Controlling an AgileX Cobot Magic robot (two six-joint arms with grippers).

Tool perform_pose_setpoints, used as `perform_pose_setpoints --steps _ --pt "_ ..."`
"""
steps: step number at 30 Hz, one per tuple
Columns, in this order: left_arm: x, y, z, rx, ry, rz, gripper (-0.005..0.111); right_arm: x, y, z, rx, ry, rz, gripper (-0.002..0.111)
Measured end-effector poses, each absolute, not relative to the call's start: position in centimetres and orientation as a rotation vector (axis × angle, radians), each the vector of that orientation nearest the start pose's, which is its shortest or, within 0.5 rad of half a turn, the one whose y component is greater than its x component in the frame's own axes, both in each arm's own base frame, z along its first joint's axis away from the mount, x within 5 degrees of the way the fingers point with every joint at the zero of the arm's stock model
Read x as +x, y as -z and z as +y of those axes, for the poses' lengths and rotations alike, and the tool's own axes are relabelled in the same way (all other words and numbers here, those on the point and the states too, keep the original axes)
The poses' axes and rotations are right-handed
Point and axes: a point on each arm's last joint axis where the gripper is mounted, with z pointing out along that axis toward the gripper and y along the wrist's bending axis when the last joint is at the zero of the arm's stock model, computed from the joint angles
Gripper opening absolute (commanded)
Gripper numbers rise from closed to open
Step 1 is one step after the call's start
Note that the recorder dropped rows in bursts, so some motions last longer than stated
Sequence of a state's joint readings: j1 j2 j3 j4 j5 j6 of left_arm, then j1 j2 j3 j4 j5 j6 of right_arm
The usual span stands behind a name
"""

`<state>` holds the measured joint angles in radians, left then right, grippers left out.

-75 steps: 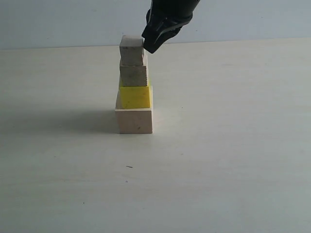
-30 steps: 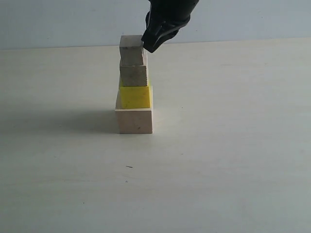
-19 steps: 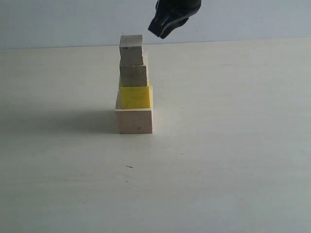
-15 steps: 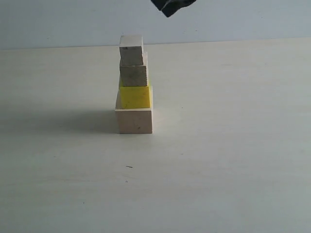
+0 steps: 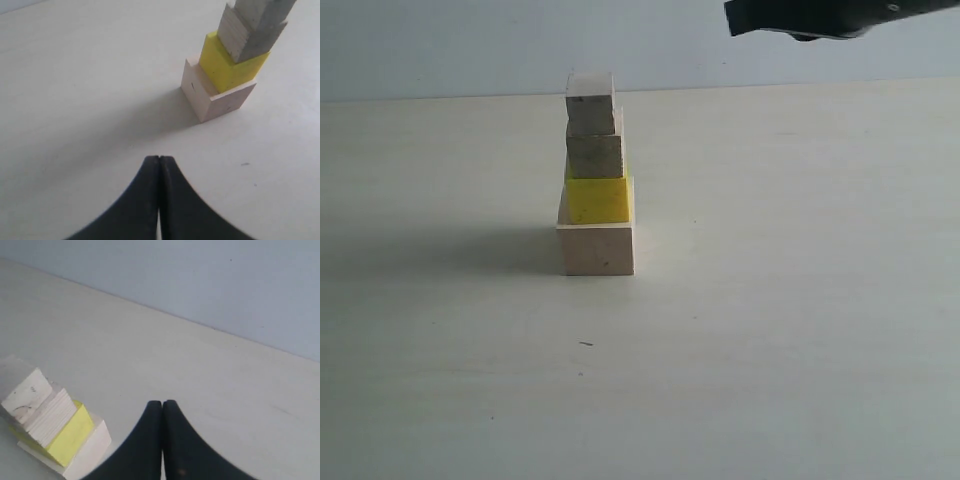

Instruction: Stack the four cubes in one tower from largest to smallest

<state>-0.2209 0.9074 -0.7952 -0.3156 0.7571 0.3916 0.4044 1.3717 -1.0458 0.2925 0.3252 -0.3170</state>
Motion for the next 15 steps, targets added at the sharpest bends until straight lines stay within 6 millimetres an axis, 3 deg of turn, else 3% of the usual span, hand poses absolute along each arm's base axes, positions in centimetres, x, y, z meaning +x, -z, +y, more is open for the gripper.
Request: perform_pose_setpoints --steps 6,10,13,15 --pt "17.3 -33.2 -5.8 0.438 0.303 2.124 0.000 23.6 -33.2 10.2 -0.412 -0.318 1.952 0.000" --pt "17.6 -31.6 -5.7 0.354 0.322 2.093 0.000 21.7 -32.8 7.3 -0.246 -0.302 1.920 0.000" --pt "16.6 -30.0 -5.4 0.293 0.348 2.084 0.000 19.0 -31.7 5.7 -0.200 -0.290 1.909 0.000" --pt "15.4 -30.2 -5.1 0.278 0.347 2.032 0.000 17.3 -31.8 5.2 -0.192 -0.296 1.869 0.000"
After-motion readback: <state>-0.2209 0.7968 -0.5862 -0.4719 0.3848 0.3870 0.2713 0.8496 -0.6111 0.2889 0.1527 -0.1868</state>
